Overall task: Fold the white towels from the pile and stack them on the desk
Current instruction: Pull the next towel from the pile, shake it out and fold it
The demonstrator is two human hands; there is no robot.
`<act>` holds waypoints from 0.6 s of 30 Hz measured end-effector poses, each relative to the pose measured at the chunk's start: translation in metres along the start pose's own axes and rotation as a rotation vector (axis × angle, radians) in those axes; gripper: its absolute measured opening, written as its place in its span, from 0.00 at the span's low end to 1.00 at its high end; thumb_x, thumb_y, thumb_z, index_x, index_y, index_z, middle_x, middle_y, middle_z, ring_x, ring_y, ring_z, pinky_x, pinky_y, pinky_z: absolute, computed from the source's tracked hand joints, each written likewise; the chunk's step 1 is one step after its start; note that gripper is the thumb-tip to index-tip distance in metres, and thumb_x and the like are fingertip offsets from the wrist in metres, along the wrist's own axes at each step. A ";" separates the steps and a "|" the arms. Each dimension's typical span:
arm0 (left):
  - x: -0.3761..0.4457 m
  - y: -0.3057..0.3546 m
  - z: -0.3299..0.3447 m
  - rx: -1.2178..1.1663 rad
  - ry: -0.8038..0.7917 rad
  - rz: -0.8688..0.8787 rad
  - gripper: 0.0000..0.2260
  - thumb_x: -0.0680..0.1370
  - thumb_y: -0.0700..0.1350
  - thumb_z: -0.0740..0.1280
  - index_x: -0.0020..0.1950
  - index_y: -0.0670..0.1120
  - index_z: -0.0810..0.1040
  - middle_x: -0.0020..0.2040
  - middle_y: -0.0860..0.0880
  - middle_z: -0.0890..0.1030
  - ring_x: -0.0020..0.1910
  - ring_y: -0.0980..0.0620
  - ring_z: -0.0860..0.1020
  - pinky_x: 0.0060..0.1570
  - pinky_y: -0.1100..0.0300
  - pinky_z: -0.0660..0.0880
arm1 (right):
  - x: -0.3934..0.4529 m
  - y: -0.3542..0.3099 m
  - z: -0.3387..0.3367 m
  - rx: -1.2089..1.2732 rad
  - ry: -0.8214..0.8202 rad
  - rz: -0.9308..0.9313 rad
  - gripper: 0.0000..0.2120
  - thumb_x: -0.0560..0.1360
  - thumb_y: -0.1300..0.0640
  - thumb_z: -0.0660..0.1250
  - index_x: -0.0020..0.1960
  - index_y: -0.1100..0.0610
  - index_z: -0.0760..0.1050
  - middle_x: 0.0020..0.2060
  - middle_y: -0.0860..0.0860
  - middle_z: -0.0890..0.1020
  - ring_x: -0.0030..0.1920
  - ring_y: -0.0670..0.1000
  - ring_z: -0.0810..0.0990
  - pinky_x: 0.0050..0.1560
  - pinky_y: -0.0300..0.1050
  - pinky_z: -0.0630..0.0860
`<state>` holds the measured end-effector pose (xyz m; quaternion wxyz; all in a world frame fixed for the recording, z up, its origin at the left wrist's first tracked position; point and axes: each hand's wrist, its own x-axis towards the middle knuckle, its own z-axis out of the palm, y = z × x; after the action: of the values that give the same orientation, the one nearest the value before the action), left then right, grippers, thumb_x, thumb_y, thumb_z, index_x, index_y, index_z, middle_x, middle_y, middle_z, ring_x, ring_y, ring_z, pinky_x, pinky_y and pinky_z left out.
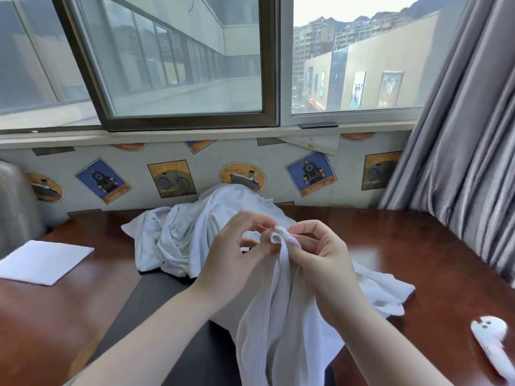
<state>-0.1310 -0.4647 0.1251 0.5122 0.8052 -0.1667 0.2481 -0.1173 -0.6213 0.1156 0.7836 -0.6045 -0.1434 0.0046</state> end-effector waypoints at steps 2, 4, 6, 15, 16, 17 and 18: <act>-0.001 -0.002 0.006 -0.046 0.031 -0.043 0.11 0.73 0.46 0.72 0.49 0.59 0.75 0.50 0.59 0.80 0.55 0.56 0.79 0.47 0.66 0.76 | 0.001 0.001 -0.006 0.015 -0.044 0.014 0.05 0.75 0.65 0.70 0.49 0.61 0.75 0.39 0.55 0.86 0.38 0.50 0.85 0.36 0.38 0.77; -0.002 -0.001 0.009 -0.036 0.050 -0.027 0.09 0.73 0.47 0.71 0.49 0.58 0.75 0.50 0.59 0.80 0.55 0.56 0.78 0.48 0.66 0.76 | 0.004 -0.002 -0.009 0.004 -0.069 0.021 0.06 0.75 0.65 0.71 0.50 0.60 0.76 0.40 0.56 0.86 0.39 0.52 0.85 0.39 0.42 0.78; -0.001 -0.001 0.010 -0.008 0.017 -0.001 0.07 0.75 0.45 0.70 0.49 0.56 0.77 0.51 0.60 0.80 0.56 0.56 0.78 0.48 0.66 0.76 | 0.010 -0.002 -0.012 -0.018 -0.073 0.034 0.07 0.75 0.66 0.70 0.51 0.60 0.75 0.41 0.57 0.86 0.40 0.56 0.84 0.44 0.51 0.79; 0.003 -0.013 -0.001 -0.217 -0.082 -0.100 0.08 0.77 0.35 0.66 0.43 0.47 0.73 0.59 0.55 0.82 0.61 0.58 0.78 0.59 0.61 0.73 | 0.014 -0.001 -0.021 0.139 -0.001 0.007 0.08 0.77 0.69 0.65 0.50 0.58 0.76 0.39 0.57 0.84 0.39 0.56 0.78 0.41 0.49 0.75; 0.004 -0.014 -0.006 -0.263 -0.102 -0.142 0.09 0.78 0.32 0.65 0.43 0.46 0.72 0.59 0.55 0.82 0.61 0.59 0.78 0.58 0.65 0.73 | 0.013 0.000 -0.020 0.166 0.018 0.010 0.08 0.77 0.69 0.64 0.49 0.57 0.76 0.38 0.56 0.83 0.37 0.55 0.78 0.40 0.46 0.75; 0.007 -0.016 -0.011 -0.285 -0.104 -0.157 0.10 0.78 0.31 0.64 0.43 0.46 0.72 0.59 0.55 0.82 0.61 0.60 0.77 0.57 0.68 0.72 | 0.014 0.001 -0.019 0.185 0.030 0.009 0.08 0.78 0.69 0.64 0.49 0.57 0.76 0.37 0.56 0.83 0.37 0.54 0.78 0.39 0.45 0.75; 0.009 -0.018 -0.015 -0.279 -0.112 -0.144 0.10 0.77 0.31 0.64 0.43 0.46 0.73 0.60 0.55 0.82 0.62 0.60 0.77 0.58 0.69 0.71 | 0.015 0.003 -0.017 0.182 0.026 0.007 0.08 0.78 0.69 0.64 0.49 0.57 0.76 0.37 0.56 0.82 0.37 0.54 0.78 0.38 0.46 0.75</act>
<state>-0.1173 -0.4433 0.1223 0.6256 0.7485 -0.1696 0.1399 -0.0988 -0.6337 0.1126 0.8370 -0.5313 -0.1302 0.0124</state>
